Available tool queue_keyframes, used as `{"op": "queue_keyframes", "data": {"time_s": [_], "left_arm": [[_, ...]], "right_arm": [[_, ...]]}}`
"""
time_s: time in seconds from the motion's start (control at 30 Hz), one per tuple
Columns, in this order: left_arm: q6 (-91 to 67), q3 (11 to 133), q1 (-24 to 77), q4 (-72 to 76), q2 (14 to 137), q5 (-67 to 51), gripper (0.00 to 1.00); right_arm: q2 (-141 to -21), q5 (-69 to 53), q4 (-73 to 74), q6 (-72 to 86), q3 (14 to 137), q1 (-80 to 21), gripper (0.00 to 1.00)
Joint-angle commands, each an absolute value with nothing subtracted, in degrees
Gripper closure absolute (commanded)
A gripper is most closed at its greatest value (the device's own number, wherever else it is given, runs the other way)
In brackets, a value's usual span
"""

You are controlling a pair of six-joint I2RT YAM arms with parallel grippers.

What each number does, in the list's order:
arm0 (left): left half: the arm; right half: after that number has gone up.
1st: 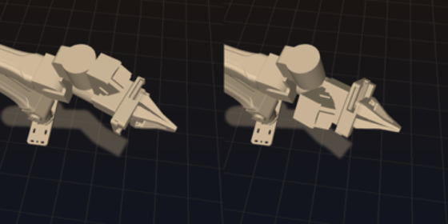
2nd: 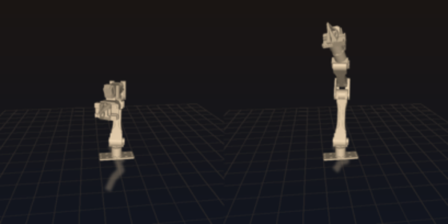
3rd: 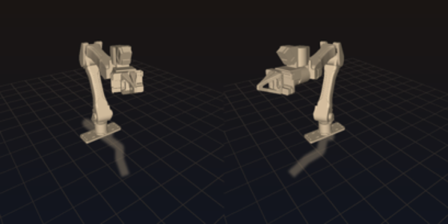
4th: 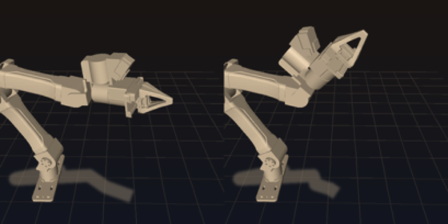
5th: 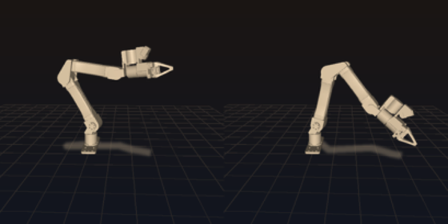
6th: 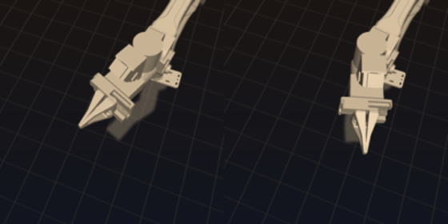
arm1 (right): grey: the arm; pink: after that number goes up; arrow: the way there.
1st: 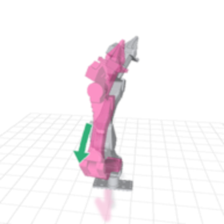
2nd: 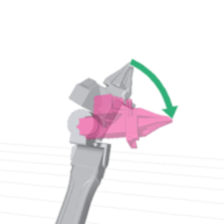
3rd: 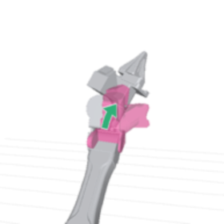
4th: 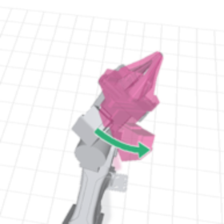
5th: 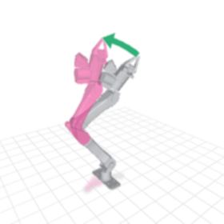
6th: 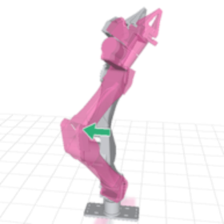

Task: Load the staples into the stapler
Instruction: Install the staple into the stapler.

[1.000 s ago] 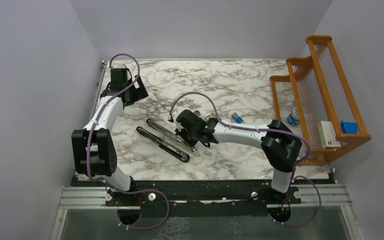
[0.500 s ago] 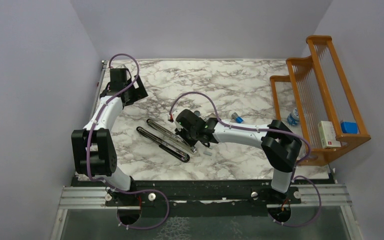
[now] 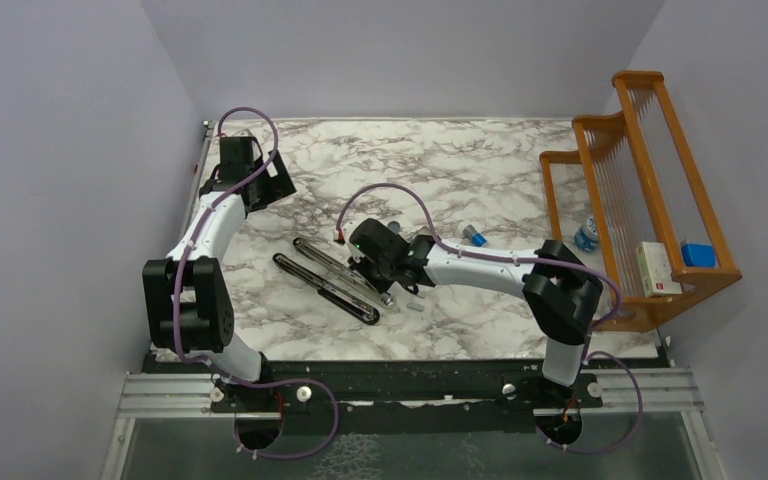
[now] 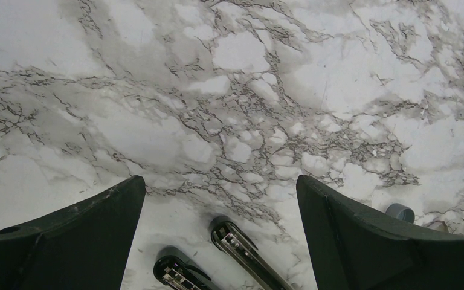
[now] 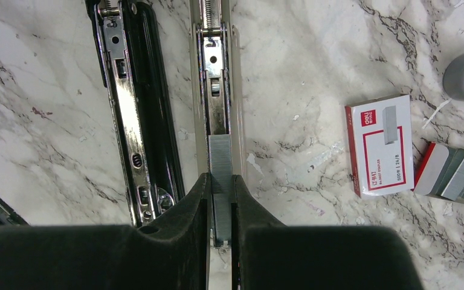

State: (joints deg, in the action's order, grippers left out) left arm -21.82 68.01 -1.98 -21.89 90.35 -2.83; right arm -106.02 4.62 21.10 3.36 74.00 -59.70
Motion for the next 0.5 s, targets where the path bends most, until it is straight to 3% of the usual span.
{"op": "queue_keyframes", "data": {"time_s": [0.0,0.47], "left_arm": [[-22.0,67.5,-2.7,-20.2,90.8,-4.2,0.01],[-22.1,67.6,-2.8,-20.0,90.9,-4.7,0.01]], "right_arm": [[-107.1,5.1,22.7,2.7,75.9,-60.5,0.85],[-108.6,5.1,24.4,3.1,76.7,-60.6,0.85]]}}
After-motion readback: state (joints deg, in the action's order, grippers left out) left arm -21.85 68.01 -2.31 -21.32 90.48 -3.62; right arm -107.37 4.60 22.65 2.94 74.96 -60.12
